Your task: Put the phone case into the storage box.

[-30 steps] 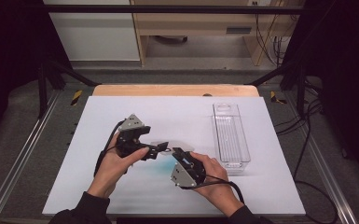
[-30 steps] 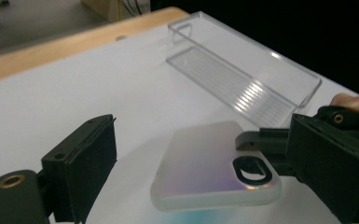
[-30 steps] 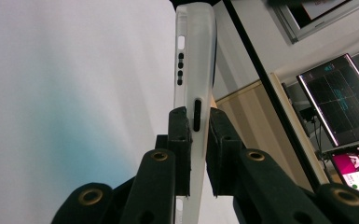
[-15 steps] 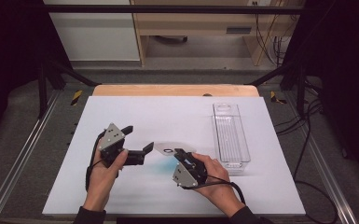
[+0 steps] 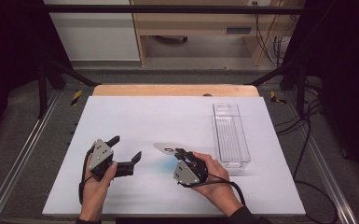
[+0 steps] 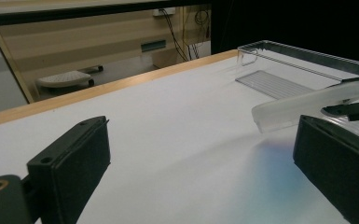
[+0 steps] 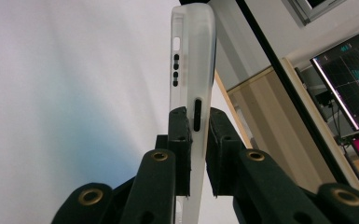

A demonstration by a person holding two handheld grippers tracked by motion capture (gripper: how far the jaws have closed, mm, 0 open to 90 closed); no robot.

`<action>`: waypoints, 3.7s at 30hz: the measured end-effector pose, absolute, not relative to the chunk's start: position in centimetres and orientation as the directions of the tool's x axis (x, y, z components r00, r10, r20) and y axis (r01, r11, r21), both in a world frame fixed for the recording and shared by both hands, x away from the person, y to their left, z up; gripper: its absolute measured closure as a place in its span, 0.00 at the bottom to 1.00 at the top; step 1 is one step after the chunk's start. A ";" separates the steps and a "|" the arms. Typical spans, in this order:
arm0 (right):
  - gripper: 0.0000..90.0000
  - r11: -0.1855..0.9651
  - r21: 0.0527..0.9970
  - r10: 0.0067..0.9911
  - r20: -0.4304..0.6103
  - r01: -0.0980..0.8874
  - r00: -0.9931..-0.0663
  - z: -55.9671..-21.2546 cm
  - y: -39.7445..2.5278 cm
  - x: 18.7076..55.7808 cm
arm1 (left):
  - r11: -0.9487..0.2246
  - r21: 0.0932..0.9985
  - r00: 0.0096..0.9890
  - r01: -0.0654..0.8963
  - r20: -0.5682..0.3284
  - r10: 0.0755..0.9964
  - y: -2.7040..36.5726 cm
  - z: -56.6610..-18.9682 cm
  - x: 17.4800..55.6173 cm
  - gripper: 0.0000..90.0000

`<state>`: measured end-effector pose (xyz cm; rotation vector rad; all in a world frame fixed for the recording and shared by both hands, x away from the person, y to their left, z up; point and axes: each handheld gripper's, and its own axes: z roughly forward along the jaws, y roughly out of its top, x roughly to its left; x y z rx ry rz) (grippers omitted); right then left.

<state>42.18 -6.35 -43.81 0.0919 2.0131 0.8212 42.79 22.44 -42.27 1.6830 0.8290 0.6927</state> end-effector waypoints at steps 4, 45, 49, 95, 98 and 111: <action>0.91 0.771 0.592 0.382 -0.726 -0.237 -0.571 -43.8 -6.1 42.3 | -0.182 0.967 0.561 0.177 0.053 0.826 23.0 -43.3 42.5 0.04; 0.91 0.380 0.922 0.700 -0.238 0.069 -0.674 -36.4 -12.0 49.7 | -0.080 0.988 0.497 0.135 0.002 0.868 25.1 -45.5 40.7 0.04; 0.91 0.347 0.934 0.713 -0.208 0.080 -0.670 -35.6 -12.5 50.2 | -0.073 0.988 0.497 0.135 -0.003 0.868 25.1 -45.5 40.7 0.04; 0.91 0.167 0.976 0.807 -0.052 0.142 -0.588 -32.3 -20.0 52.6 | -0.049 0.990 0.505 0.135 -0.026 0.863 25.4 -45.5 40.8 0.04; 0.91 0.164 0.976 0.812 -0.051 0.143 -0.581 -32.3 -20.4 52.7 | -0.049 0.990 0.505 0.135 -0.026 0.863 25.4 -45.5 40.8 0.04; 0.91 0.151 0.976 0.835 -0.042 0.156 -0.548 -32.4 -22.0 52.9 | -0.048 0.990 0.509 0.136 -0.028 0.860 25.4 -45.6 40.8 0.04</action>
